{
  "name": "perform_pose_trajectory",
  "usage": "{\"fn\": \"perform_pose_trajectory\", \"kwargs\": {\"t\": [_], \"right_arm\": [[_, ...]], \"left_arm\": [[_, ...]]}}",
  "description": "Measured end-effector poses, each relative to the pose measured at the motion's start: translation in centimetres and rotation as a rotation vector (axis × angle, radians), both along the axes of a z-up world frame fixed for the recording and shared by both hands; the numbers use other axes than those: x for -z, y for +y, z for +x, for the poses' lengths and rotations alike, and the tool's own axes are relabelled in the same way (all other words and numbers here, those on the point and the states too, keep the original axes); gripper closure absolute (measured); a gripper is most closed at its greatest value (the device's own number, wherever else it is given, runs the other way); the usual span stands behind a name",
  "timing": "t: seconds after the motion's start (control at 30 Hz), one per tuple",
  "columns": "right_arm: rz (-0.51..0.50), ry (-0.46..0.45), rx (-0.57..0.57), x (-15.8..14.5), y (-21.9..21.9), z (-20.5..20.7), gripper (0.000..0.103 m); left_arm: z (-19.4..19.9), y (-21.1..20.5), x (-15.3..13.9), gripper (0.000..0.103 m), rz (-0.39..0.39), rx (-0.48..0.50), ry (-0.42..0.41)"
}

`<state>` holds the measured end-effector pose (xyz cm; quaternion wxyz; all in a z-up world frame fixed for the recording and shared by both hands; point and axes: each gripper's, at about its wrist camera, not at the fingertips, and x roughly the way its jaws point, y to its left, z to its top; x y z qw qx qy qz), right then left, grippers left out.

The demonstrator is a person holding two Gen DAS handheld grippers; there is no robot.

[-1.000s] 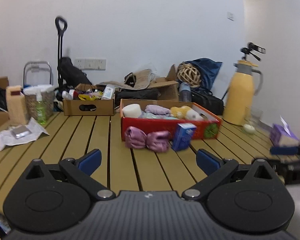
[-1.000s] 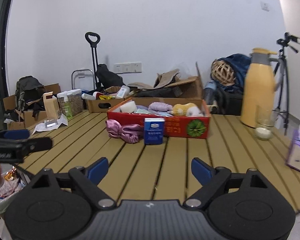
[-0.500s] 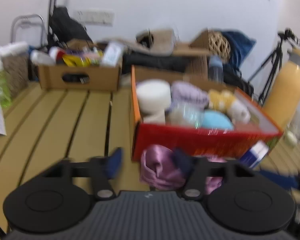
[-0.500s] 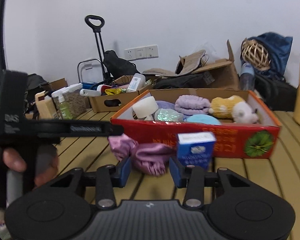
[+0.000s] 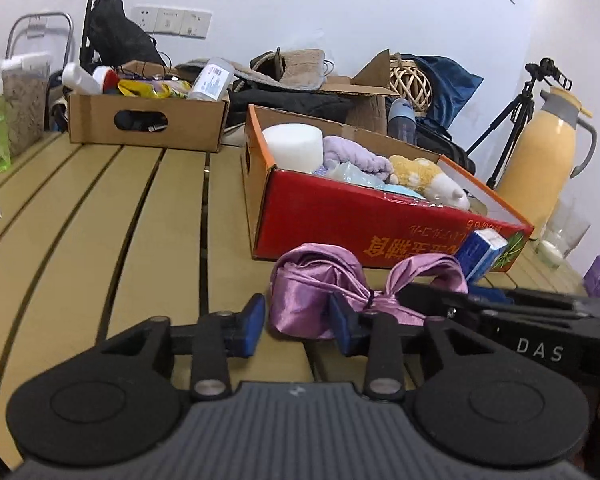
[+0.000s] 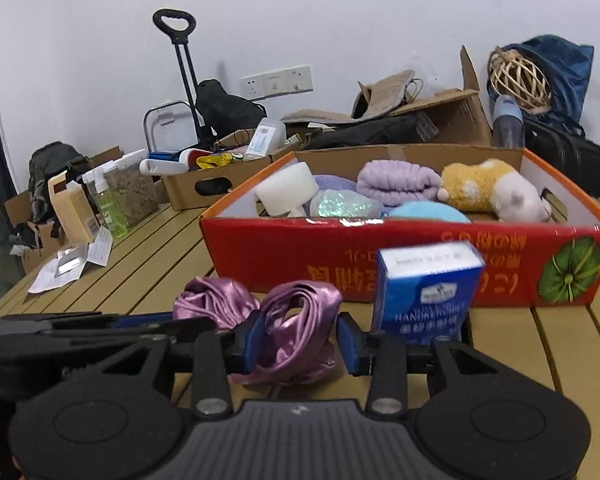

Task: Organize soft objects
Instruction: 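Grasp the pink satin bow with both grippers, one on each loop, then carry the pink bow into the cardboard box and open both grippers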

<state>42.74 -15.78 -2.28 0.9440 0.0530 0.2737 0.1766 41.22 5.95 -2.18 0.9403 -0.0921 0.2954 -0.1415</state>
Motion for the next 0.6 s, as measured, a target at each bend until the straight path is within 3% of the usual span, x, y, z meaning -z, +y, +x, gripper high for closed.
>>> {"fn": "perform_pose_trajectory", "kwargs": {"t": [0.13,0.17,0.23,0.27,0.37,0.6], "right_arm": [[0.084,0.064,0.012,0.6,-1.0,0.4,0.065],[0.109,0.075,0.007,0.8,-1.3,0.6,0.069],[0.146,0.089,-0.012,0.7,-1.4,0.6,0.088],[0.136,0.092,-0.021,0.4,-1.2,0.4,0.089],[0.081,0.033,-0.05,-1.5,-0.6,-1.9,0.09],[0.107,-0.078,-0.071,-6.5,-3.6,-7.4,0.09]], "left_arm": [[-0.2,-0.2,-0.1,0.088,-0.011,0.015,-0.011],[-0.3,-0.2,-0.1,0.091,-0.017,0.017,-0.011],[-0.9,-0.3,-0.6,0.092,-0.03,0.014,-0.007],[-1.5,-0.5,-1.1,0.093,-0.027,0.013,-0.017],[-4.2,-1.0,-3.0,0.093,-0.021,0.005,-0.073],[-8.8,-3.4,-8.0,0.093,-0.053,0.056,-0.188]]}}
